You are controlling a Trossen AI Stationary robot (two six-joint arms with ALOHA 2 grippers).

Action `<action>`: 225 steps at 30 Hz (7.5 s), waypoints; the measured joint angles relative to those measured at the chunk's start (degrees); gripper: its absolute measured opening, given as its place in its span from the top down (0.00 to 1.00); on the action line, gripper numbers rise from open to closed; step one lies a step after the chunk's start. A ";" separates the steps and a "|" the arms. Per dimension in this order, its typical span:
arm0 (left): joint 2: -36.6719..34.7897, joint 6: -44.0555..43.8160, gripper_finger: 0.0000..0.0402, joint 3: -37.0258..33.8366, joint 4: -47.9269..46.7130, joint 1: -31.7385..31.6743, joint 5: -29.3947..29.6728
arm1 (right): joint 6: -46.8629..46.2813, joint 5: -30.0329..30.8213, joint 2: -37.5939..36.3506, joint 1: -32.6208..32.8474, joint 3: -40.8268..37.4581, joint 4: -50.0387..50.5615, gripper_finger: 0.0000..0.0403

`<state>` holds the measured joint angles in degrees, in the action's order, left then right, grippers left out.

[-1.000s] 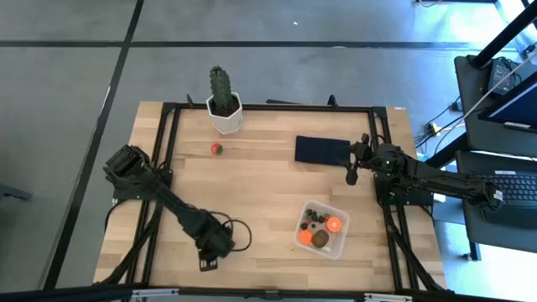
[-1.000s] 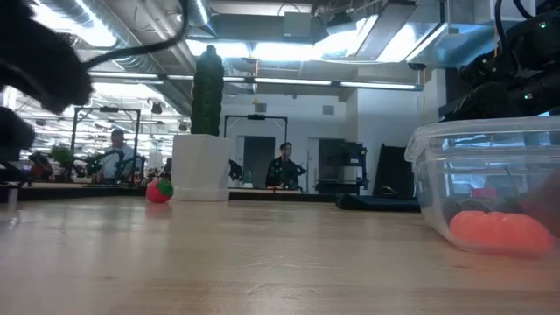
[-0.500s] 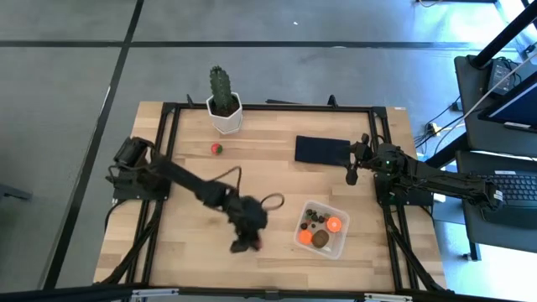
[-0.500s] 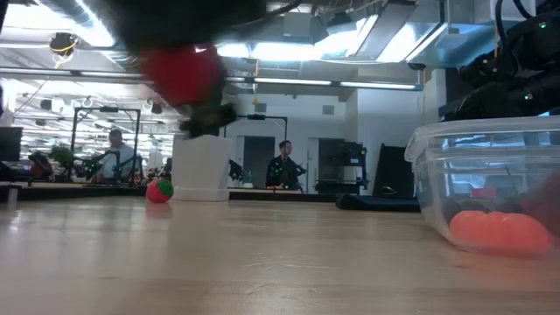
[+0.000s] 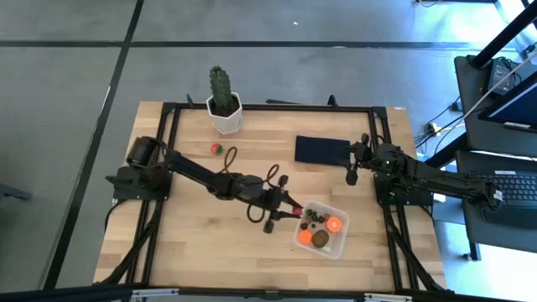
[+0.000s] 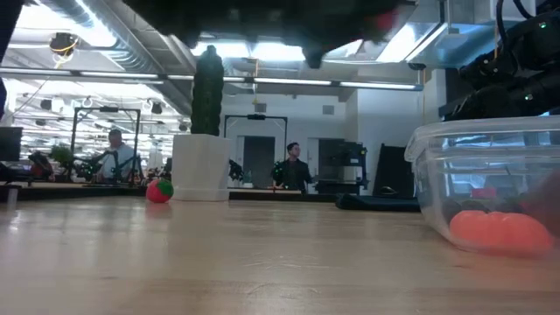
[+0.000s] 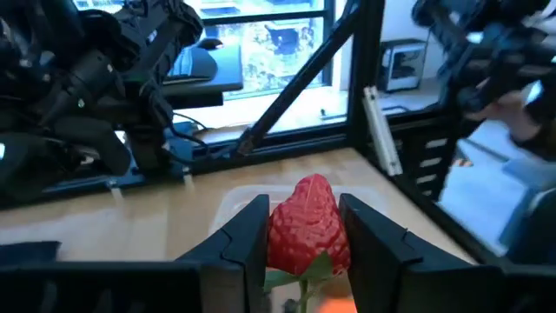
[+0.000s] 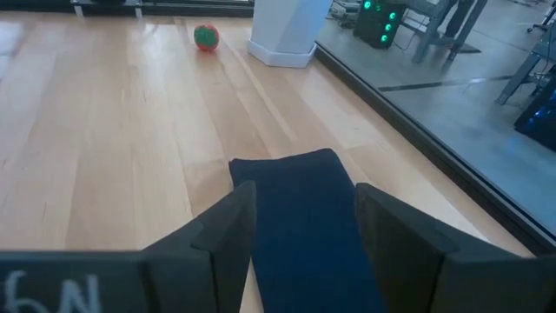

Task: Pick and placing Produce into tupperware
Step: Put the bottom strawberry into the transparent bin, then put the strawberry into the transparent bin

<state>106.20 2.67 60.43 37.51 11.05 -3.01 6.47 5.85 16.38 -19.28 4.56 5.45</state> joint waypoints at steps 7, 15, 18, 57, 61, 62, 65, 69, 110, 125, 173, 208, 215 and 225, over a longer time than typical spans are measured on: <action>12.27 2.48 0.68 12.87 -0.96 -0.07 0.46 | -0.43 0.00 -0.01 -0.01 0.00 0.00 0.51; 19.16 1.87 0.69 24.20 -17.83 -0.59 0.62 | -1.83 0.00 0.00 -0.01 0.00 0.47 0.51; 19.22 0.72 0.69 24.26 -18.56 -0.55 0.62 | -1.79 0.00 0.00 0.00 0.00 0.49 0.51; -8.93 -0.74 0.49 24.17 -72.73 -3.81 15.60 | -1.43 0.00 0.00 0.00 0.00 1.78 0.51; -13.46 -2.66 0.47 24.17 -84.35 -3.97 22.21 | -1.30 0.00 0.00 0.00 0.00 1.75 0.51; -14.58 -3.51 0.47 24.17 -87.90 -4.31 23.97 | -1.28 0.00 0.00 -0.01 0.00 1.77 0.51; -17.29 -6.39 0.46 24.17 -95.97 -5.83 26.28 | -1.24 0.01 -0.01 0.01 0.00 1.75 0.51; -19.91 -11.56 0.47 24.17 -105.13 -9.69 26.21 | -0.70 0.02 -0.02 -0.01 0.00 1.73 0.51; -21.12 -2.59 0.46 -5.20 -92.47 -40.82 7.61 | 0.03 0.07 -0.01 0.01 0.00 1.73 0.51; -21.08 -4.23 0.46 -5.21 -90.24 -40.81 8.44 | 0.03 0.07 -0.02 0.01 0.00 1.72 0.51; -21.04 -8.61 0.14 -5.23 -87.70 -40.68 12.44 | 0.03 0.07 -0.02 -0.01 0.00 1.73 0.51; -21.01 -9.73 0.14 -20.81 -67.23 -40.94 12.83 | -0.17 0.07 -0.01 0.01 0.00 1.72 0.51; -21.12 -10.02 0.15 -21.94 -65.49 -40.94 12.73 | -0.17 0.08 -0.01 0.00 0.00 1.73 0.51; -21.10 -10.00 0.29 -22.01 -64.88 -40.87 12.22 | -0.17 0.09 0.00 0.01 0.00 1.73 0.51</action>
<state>85.10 -7.33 38.41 -27.36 -29.82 9.21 6.31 5.93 16.38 -19.27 4.56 7.18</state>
